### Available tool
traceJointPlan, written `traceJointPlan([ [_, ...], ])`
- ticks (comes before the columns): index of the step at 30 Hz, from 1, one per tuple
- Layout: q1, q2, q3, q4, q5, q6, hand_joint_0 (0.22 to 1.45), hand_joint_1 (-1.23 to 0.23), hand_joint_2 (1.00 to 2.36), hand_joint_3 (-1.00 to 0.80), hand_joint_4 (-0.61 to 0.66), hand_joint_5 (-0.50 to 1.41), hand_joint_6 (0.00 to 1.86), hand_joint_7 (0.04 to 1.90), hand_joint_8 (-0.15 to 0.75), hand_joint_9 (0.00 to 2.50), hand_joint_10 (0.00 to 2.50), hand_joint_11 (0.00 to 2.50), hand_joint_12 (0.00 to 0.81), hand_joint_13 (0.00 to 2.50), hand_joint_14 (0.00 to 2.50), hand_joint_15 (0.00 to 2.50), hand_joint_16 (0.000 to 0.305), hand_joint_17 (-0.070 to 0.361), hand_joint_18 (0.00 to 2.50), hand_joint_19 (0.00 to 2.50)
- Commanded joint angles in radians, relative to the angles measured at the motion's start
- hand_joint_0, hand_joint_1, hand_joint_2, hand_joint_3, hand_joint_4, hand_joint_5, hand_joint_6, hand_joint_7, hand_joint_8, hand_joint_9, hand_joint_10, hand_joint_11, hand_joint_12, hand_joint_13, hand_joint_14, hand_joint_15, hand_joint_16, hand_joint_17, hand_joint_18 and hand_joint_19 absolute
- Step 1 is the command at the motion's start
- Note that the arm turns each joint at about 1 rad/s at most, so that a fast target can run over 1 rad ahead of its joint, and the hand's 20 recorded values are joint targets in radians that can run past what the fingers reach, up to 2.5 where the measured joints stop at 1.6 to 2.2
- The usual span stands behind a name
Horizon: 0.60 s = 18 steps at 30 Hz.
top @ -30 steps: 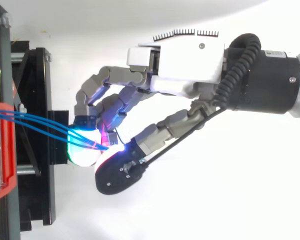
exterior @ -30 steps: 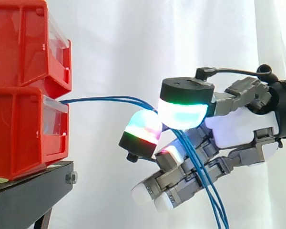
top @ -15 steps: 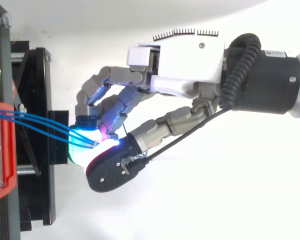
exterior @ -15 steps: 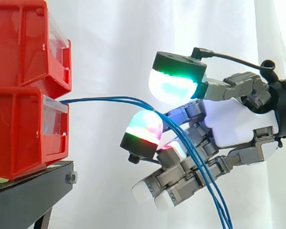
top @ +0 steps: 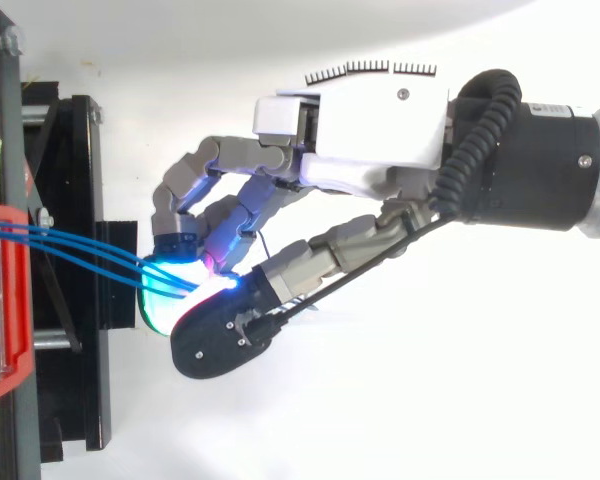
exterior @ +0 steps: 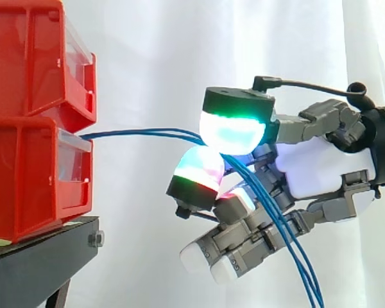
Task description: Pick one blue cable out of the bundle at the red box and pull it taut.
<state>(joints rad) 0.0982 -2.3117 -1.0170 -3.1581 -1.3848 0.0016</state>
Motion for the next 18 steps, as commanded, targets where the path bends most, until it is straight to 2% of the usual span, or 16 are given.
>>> traceJointPlan([
  [1, 0.000, 0.000, 0.000, 0.000, 0.000, 0.000, 0.75, -0.83, 1.00, -0.50, 0.01, -0.19, 0.92, 0.93, 0.337, 1.00, 0.01, 1.10, 0.380, 0.59, 0.01, 0.26, 0.049, 0.110, 0.60, 0.10],
  [3, 0.000, 0.000, 0.000, 0.001, 0.000, 0.000, 0.73, -0.85, 1.00, -0.50, 0.04, -0.18, 0.91, 0.87, 0.327, 0.99, 0.01, 1.10, 0.379, 0.58, 0.01, 0.26, 0.049, 0.110, 0.60, 0.11],
  [5, 0.000, 0.000, 0.000, 0.000, 0.000, 0.000, 0.68, -0.90, 1.00, -0.50, 0.09, -0.18, 0.92, 0.92, 0.321, 0.98, 0.01, 1.10, 0.377, 0.58, 0.01, 0.27, 0.049, 0.109, 0.60, 0.12],
  [6, 0.000, 0.000, 0.000, 0.000, 0.000, 0.000, 0.62, -0.92, 1.00, -0.50, 0.10, -0.18, 0.92, 0.94, 0.322, 0.98, 0.01, 1.11, 0.376, 0.57, 0.01, 0.27, 0.049, 0.110, 0.59, 0.13],
  [7, 0.000, 0.000, 0.000, 0.000, 0.000, 0.000, 0.53, -0.91, 1.00, -0.50, 0.11, -0.18, 0.93, 0.93, 0.333, 0.98, 0.01, 1.10, 0.388, 0.56, 0.01, 0.28, 0.051, 0.115, 0.60, 0.15],
  [9, 0.000, 0.000, 0.000, 0.001, 0.000, 0.000, 0.47, -0.87, 1.00, -0.50, 0.12, -0.18, 0.93, 0.89, 0.354, 0.98, 0.01, 1.09, 0.407, 0.57, 0.01, 0.28, 0.055, 0.124, 0.61, 0.15],
  [10, 0.000, 0.000, 0.000, 0.001, 0.000, -0.002, 0.43, -0.76, 1.00, -0.50, 0.13, -0.17, 0.94, 0.86, 0.377, 0.99, 0.01, 1.08, 0.429, 0.58, 0.01, 0.29, 0.060, 0.134, 0.62, 0.17],
  [13, 0.000, 0.000, 0.000, 0.001, 0.001, -0.002, 0.46, -0.62, 1.00, -0.50, 0.11, -0.17, 0.93, 0.89, 0.370, 0.99, 0.01, 1.08, 0.421, 0.57, 0.01, 0.29, 0.058, 0.130, 0.59, 0.19],
  [16, 0.000, 0.000, 0.000, 0.001, 0.000, -0.002, 0.56, -0.57, 1.00, -0.50, 0.10, -0.18, 0.92, 0.97, 0.337, 0.97, 0.01, 1.06, 0.388, 0.54, 0.01, 0.30, 0.051, 0.115, 0.53, 0.23],
  [18, 0.002, 0.000, 0.000, 0.001, 0.000, -0.002, 0.59, -0.58, 1.00, -0.46, 0.10, -0.18, 0.92, 0.99, 0.334, 0.96, 0.01, 1.06, 0.385, 0.53, 0.01, 0.31, 0.050, 0.112, 0.52, 0.24],
])
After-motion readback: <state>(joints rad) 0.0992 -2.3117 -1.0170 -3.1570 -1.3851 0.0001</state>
